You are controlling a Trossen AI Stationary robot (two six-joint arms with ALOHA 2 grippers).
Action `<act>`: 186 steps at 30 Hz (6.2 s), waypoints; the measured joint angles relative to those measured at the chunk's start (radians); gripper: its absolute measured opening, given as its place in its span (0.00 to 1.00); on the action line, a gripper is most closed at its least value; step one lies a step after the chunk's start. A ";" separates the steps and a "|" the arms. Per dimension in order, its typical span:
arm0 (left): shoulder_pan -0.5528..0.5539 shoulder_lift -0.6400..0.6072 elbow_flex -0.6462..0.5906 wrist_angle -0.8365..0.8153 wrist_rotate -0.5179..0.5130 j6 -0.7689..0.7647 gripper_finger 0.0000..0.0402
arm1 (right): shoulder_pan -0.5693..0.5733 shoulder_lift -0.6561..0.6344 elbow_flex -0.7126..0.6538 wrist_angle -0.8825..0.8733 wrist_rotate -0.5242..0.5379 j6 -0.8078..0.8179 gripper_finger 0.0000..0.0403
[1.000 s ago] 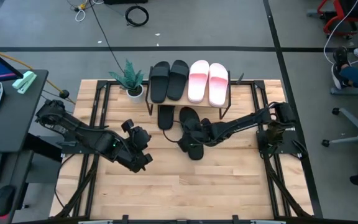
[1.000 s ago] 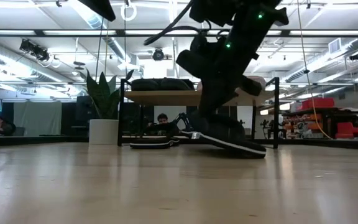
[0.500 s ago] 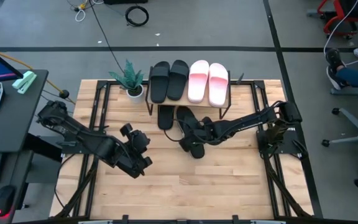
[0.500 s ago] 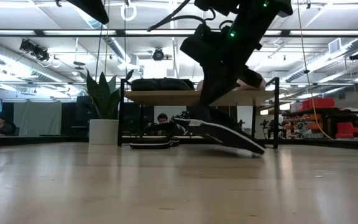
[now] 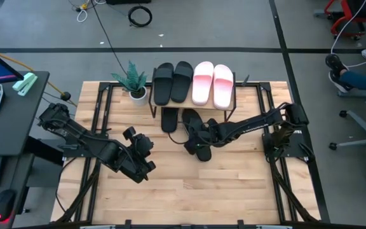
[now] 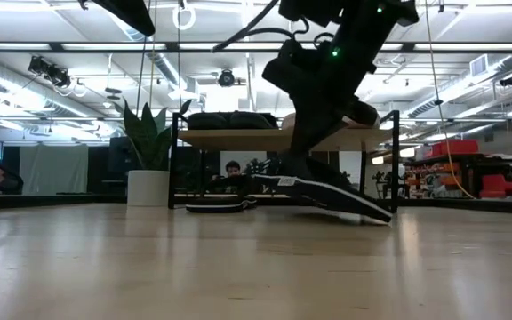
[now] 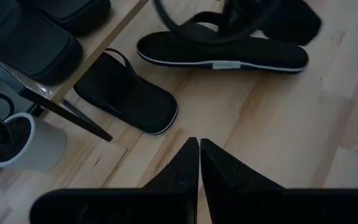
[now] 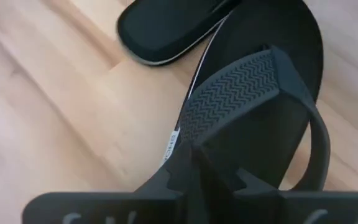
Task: Pick and place slides into the shelf
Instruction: Put the black slipper under the shelf
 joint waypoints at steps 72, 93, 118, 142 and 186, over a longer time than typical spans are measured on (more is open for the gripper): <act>-0.062 -0.006 0.040 -0.017 0.000 0.048 0.06 | 0.211 0.002 -0.149 0.031 0.054 0.133 0.01; -0.062 -0.005 0.040 -0.025 0.000 0.056 0.07 | 0.069 -0.001 -0.392 0.471 0.080 0.128 0.00; -0.062 -0.004 0.042 -0.031 -0.001 0.106 0.05 | 0.082 0.012 -0.361 0.592 0.121 -0.032 0.00; -0.061 -0.004 0.042 -0.021 -0.004 0.080 0.02 | -0.031 0.128 -0.359 0.659 0.162 -0.085 0.00; -0.058 -0.004 0.041 -0.021 -0.023 0.106 0.02 | -0.073 0.167 -0.360 0.934 0.049 -0.292 0.00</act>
